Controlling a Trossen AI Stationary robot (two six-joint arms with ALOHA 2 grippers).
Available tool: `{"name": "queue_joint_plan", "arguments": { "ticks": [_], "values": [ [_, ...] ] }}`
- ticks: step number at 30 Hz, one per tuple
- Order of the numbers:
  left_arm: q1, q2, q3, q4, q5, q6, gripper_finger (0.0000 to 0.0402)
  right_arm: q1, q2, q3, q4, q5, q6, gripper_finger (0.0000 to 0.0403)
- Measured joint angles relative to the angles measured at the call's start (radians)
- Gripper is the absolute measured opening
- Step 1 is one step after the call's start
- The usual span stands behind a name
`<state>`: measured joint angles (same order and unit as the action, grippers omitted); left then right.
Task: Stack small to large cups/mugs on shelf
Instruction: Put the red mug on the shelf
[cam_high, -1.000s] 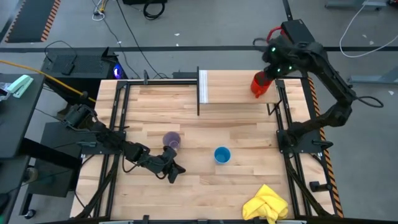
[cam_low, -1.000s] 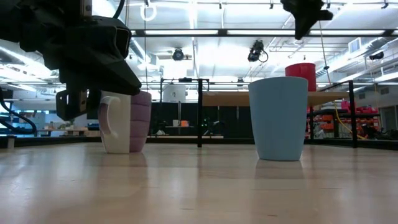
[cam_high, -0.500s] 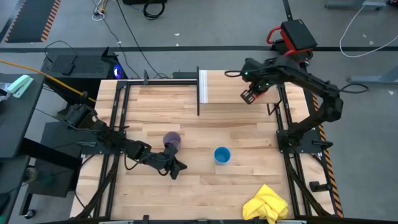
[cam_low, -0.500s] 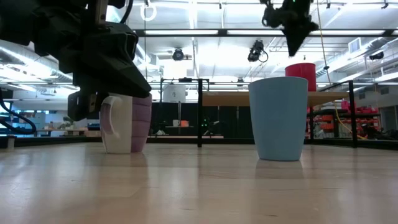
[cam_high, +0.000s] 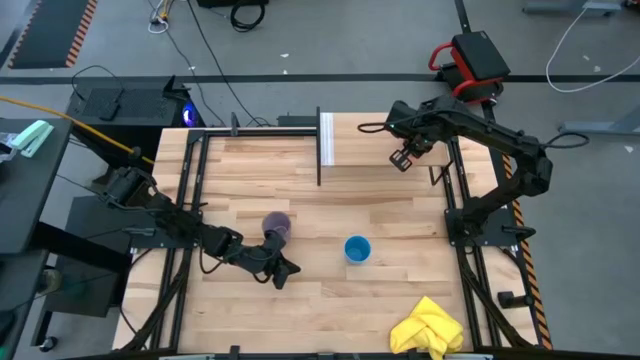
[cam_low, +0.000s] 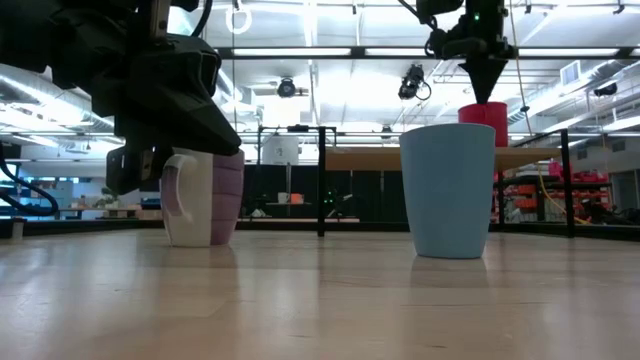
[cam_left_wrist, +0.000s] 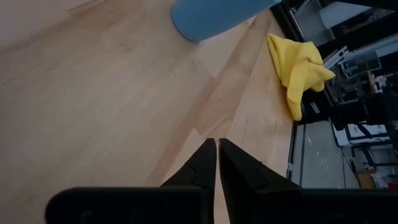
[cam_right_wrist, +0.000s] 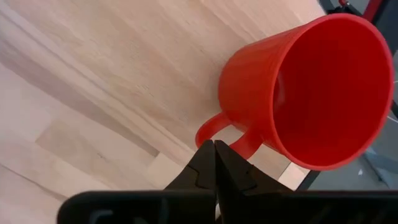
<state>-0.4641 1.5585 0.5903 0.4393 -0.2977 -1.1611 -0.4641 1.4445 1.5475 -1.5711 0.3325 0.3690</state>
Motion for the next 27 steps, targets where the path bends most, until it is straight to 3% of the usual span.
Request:
{"name": "queue_joint_plan", "arguments": {
  "ticks": [19, 27],
  "values": [
    [0.002, 0.0, 0.0, -0.002, 0.0, 0.006, 0.0024, 0.061, -0.02, 0.0, 0.014, 0.003, 0.052, 0.0002],
    [0.002, 0.0, 0.0, 0.0, 0.0, 0.02, 0.0031, 0.016, -0.015, 0.0, 0.019, 0.004, 0.034, 0.0002]
  ]
}}
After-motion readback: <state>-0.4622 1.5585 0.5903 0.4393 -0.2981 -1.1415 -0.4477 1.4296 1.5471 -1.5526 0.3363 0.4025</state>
